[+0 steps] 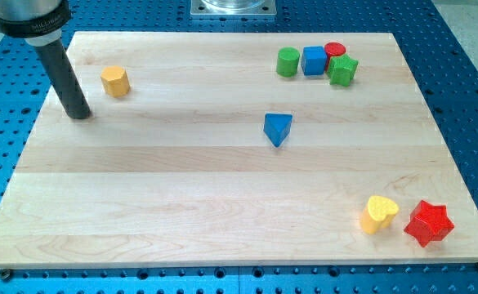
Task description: Push the hexagon into the yellow heart
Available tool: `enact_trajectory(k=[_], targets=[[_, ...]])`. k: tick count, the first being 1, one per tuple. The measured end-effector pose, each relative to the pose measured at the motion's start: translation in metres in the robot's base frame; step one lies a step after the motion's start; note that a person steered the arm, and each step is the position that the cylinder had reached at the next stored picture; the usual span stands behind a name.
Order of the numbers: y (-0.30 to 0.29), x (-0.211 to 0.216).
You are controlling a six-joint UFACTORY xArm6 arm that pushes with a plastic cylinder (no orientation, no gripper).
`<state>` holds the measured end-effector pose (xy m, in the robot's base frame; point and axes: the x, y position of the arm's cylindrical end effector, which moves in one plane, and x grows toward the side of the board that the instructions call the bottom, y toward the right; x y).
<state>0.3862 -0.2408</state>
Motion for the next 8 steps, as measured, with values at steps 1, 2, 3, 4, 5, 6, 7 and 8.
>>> enact_trajectory(k=[1, 2, 3, 4, 5, 6, 7, 8], targets=[[0.001, -0.035], [0.008, -0.063], [0.024, -0.080], [0.035, -0.090], [0.064, -0.090], [0.082, -0.090], [0.055, -0.094], [0.041, -0.097]])
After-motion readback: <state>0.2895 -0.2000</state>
